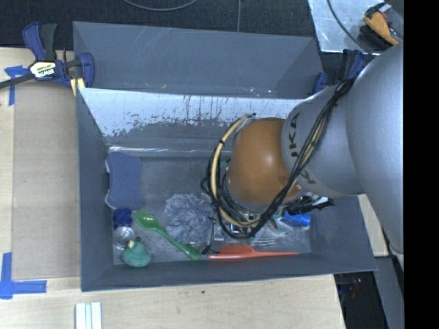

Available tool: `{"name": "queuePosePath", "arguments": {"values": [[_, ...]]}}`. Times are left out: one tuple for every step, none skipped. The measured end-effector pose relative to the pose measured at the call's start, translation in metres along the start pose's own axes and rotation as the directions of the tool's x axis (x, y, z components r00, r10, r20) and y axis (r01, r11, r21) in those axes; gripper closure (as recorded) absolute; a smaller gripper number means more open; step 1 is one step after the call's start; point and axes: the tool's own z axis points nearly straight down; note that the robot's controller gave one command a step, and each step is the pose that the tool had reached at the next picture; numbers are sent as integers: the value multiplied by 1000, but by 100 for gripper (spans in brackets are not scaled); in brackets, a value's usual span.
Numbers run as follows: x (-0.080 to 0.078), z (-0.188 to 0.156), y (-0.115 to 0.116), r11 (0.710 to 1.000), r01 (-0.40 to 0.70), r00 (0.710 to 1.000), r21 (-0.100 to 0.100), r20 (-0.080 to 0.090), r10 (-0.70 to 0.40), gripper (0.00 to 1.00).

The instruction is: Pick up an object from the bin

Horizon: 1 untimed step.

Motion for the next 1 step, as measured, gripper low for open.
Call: {"name": "queuePosePath", "arguments": {"values": [[-24, -48, 10, 1000, 20, 1000, -1, 6, -20, 0]]}}
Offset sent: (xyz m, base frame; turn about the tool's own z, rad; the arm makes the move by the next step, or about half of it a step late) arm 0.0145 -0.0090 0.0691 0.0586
